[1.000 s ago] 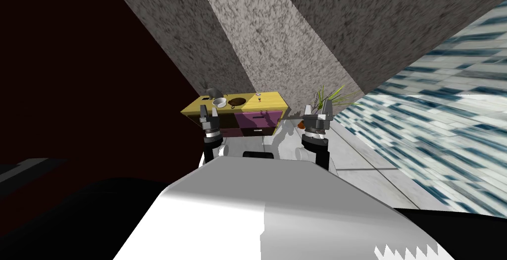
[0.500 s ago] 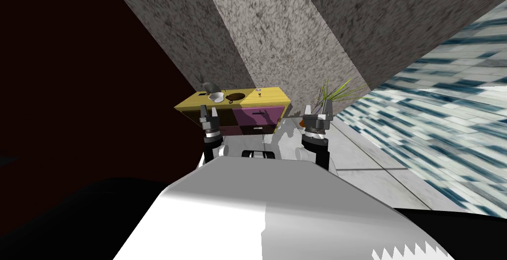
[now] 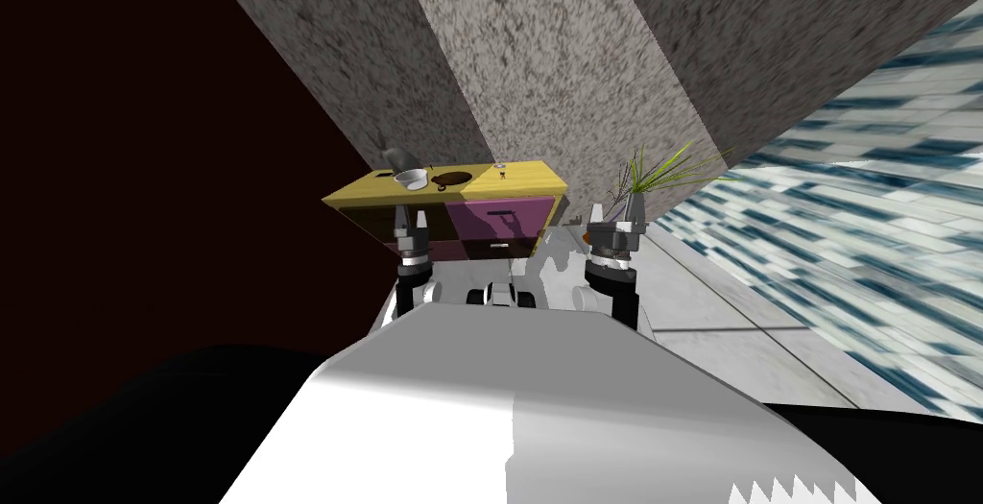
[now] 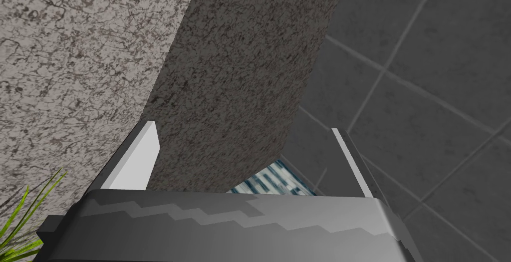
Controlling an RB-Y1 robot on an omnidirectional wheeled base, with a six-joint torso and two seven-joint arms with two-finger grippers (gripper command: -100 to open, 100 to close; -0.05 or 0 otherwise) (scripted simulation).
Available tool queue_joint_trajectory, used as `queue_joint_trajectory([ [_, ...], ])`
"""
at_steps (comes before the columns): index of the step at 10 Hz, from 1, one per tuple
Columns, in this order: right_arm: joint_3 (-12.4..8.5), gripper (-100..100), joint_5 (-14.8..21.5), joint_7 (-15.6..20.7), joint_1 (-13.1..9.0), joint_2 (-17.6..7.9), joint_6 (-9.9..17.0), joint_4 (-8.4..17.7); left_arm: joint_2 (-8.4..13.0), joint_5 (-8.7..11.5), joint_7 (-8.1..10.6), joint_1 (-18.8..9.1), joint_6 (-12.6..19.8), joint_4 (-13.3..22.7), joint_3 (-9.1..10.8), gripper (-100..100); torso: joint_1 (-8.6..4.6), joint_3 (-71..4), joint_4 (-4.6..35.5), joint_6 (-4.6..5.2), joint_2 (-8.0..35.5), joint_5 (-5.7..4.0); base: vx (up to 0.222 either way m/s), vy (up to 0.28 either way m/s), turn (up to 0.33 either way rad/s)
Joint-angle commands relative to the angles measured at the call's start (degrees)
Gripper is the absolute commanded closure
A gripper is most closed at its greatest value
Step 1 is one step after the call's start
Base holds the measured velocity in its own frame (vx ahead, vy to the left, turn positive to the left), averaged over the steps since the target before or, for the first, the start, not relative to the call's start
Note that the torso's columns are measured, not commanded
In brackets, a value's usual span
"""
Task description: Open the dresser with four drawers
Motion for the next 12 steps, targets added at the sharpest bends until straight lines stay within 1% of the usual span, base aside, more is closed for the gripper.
queue_joint_trajectory([
  [1, 0.0, 0, 0.0, 0.0, 0.0, 0.0, 0.0, 0.0, 2.37, -0.41, -0.2, -1.26, 0.55, 3.98, 0.1, -100, -0.01, -0.06, 0.05, 0.01, 0.02, 0.0, 0.081, -0.056, -0.02],
  [5, 0.0, 0, 0.0, 0.0, 0.0, 0.0, 0.0, 0.0, 3.01, -0.98, -0.47, -2.85, 1.13, 9.51, 0.16, -100, 0.07, 0.03, 0.11, 0.0, 0.19, 0.02, 0.068, -0.056, -0.013],
  [12, 0.0, 0, 0.0, 0.0, 0.0, 0.0, 0.0, 0.0, 2.98, -1.93, -0.93, -5.42, 2.04, 18.46, 0.25, -100, 0.07, -0.02, 0.09, 0.0, 0.11, 0.02, 0.062, -0.047, -0.013],
])
